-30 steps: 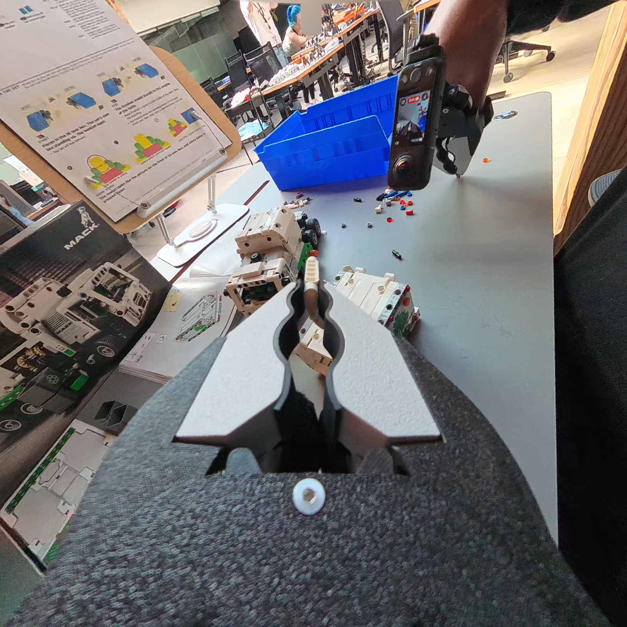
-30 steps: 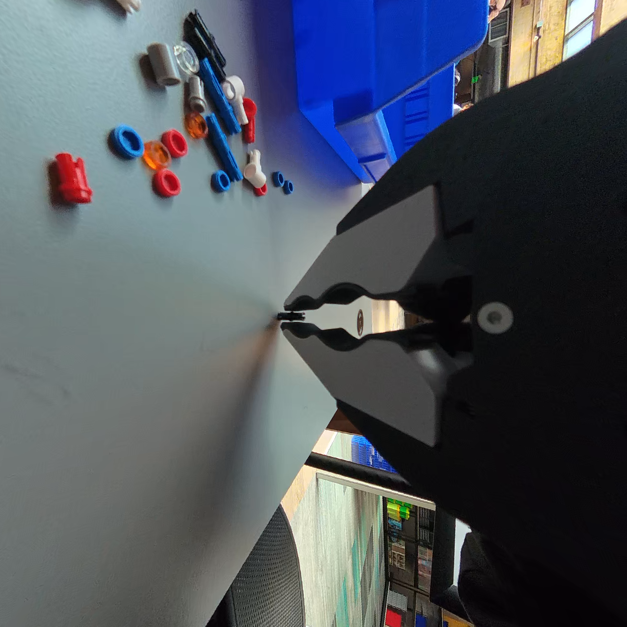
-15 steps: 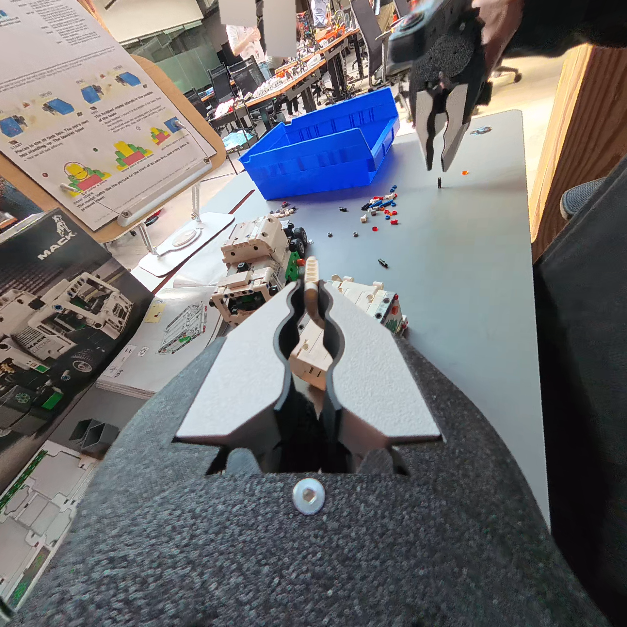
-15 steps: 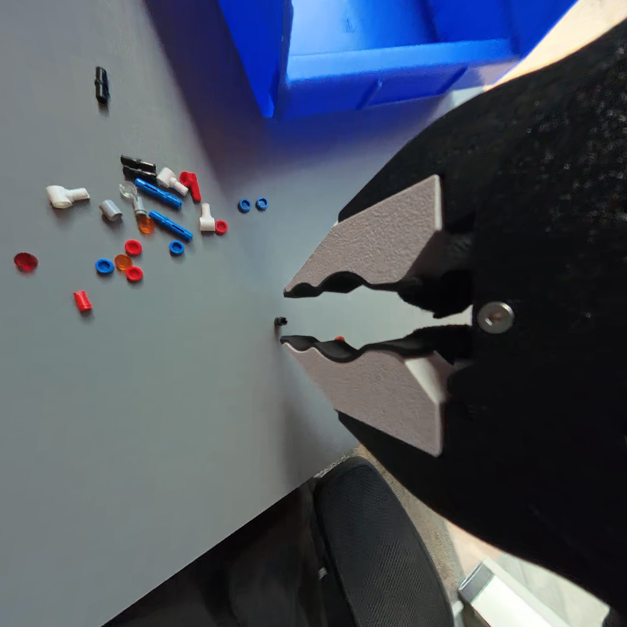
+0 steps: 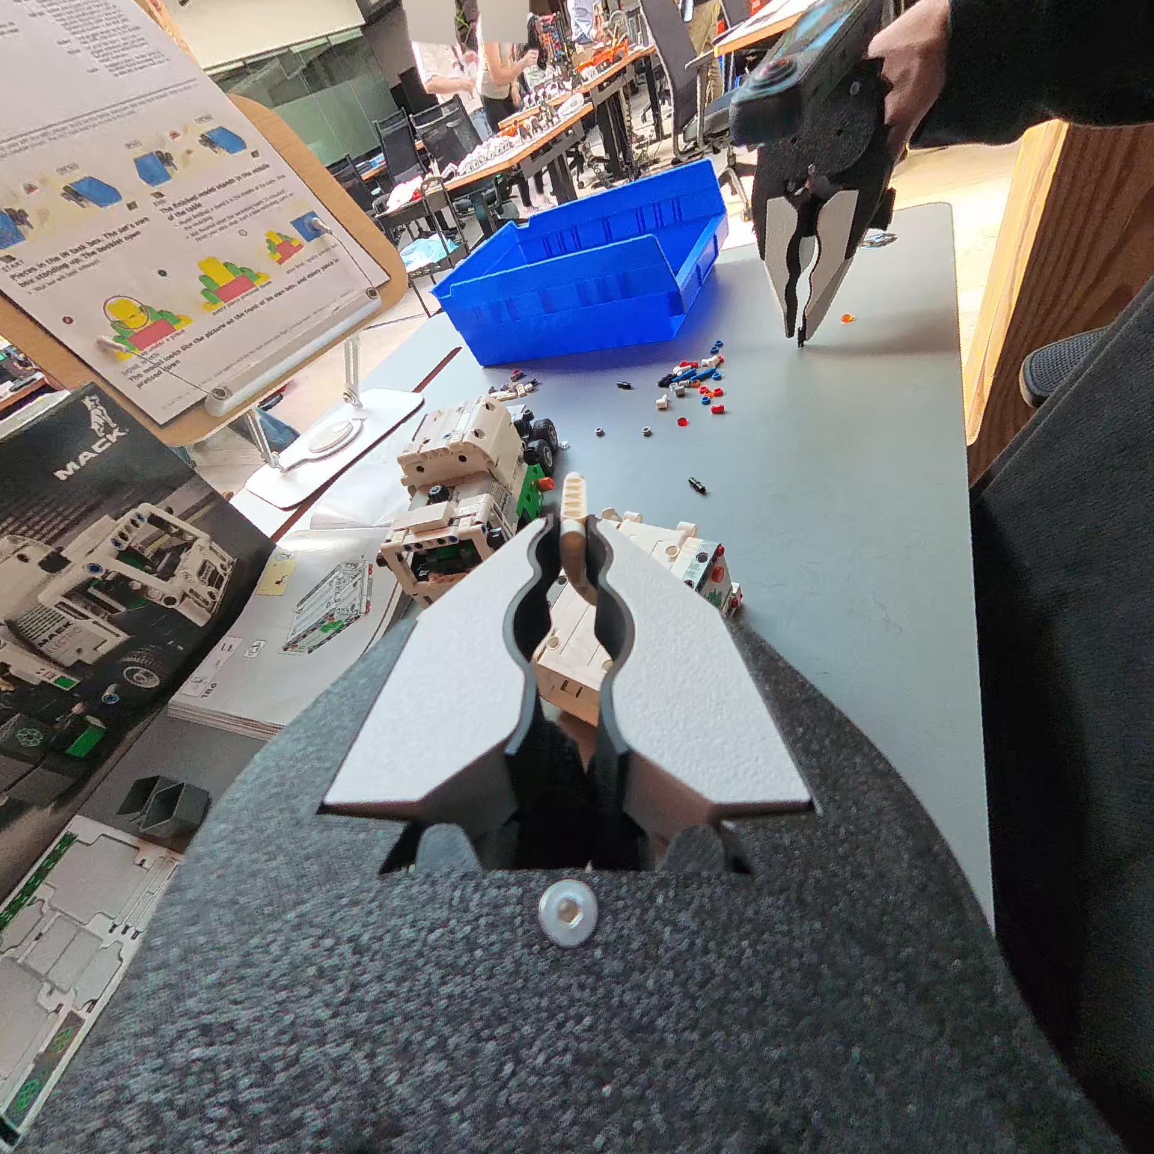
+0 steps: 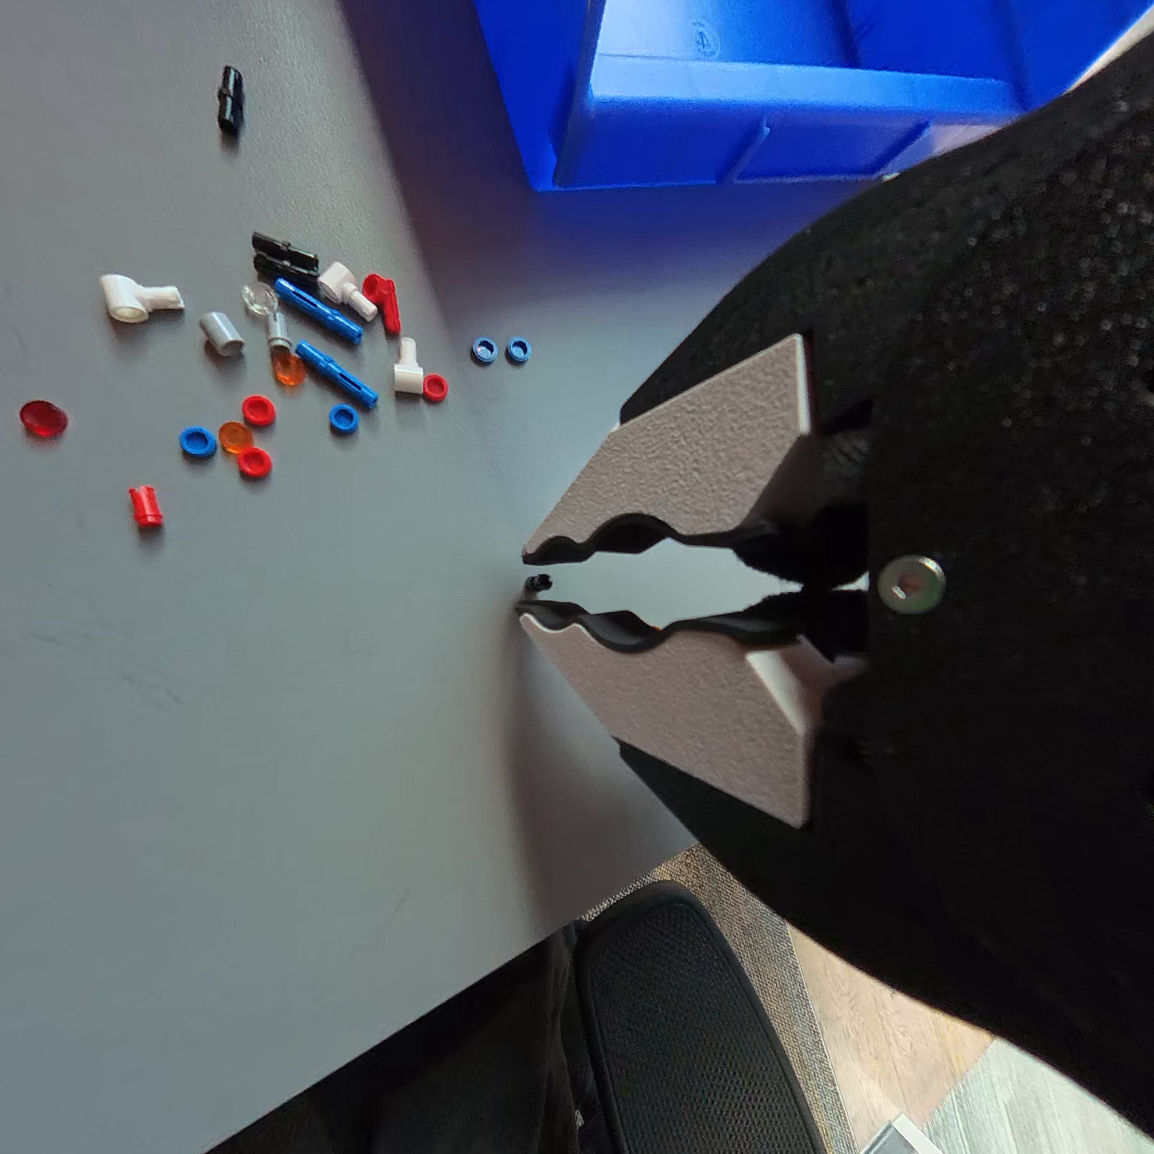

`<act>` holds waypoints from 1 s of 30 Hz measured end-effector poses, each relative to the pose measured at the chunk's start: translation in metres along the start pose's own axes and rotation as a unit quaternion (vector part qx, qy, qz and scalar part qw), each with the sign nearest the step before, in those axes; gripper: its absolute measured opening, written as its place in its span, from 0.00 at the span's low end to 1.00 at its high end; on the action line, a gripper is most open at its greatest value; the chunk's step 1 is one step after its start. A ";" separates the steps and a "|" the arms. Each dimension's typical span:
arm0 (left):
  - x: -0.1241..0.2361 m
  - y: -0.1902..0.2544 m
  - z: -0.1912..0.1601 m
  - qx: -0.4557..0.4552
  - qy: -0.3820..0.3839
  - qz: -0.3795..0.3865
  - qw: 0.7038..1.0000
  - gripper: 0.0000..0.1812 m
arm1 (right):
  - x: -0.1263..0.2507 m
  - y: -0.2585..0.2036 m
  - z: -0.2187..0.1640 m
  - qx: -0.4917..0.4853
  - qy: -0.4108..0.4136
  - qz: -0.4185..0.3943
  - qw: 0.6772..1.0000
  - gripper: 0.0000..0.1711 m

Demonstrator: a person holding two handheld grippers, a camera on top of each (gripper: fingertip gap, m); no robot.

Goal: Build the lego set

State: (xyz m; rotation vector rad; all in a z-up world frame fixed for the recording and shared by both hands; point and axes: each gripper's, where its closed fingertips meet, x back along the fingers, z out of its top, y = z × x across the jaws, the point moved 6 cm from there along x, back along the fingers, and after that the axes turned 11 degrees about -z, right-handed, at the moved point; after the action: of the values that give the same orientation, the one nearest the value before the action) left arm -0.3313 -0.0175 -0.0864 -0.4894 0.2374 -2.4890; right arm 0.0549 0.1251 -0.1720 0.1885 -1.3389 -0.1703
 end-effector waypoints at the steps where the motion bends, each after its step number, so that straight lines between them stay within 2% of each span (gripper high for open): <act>1: 0.000 0.000 0.000 0.000 0.000 0.001 1.000 0.03 | 0.000 0.000 -0.001 0.001 -0.006 0.002 1.000 0.06; 11: -0.001 0.001 -0.001 -0.003 -0.006 0.001 1.000 0.03 | -0.003 0.002 -0.006 0.004 -0.019 0.001 1.000 0.03; 17: -0.004 0.003 -0.001 -0.003 -0.007 -0.004 1.000 0.03 | 0.001 0.002 0.005 -0.008 0.011 0.014 1.000 0.02; 20: -0.012 0.003 0.000 0.004 0.002 -0.007 1.000 0.02 | 0.023 -0.001 0.045 -0.016 0.112 0.002 0.994 0.02; 25: -0.041 0.005 0.007 -0.028 -0.021 -0.022 0.999 0.02 | 0.068 -0.040 0.163 0.009 0.329 -0.039 0.944 0.02; 28: -0.057 0.008 0.011 -0.046 -0.051 -0.039 0.997 0.03 | 0.080 -0.059 0.214 0.031 0.398 -0.081 0.913 0.02; 30: -0.065 0.008 0.013 -0.069 -0.073 -0.032 0.994 0.03 | 0.078 -0.061 0.233 0.040 0.405 -0.124 0.905 0.02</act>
State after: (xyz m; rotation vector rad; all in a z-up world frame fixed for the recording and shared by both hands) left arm -0.2722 0.0131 -0.0952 -0.7429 0.3416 -2.4965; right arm -0.1559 0.0388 -0.0609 0.4467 -0.4852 -0.2195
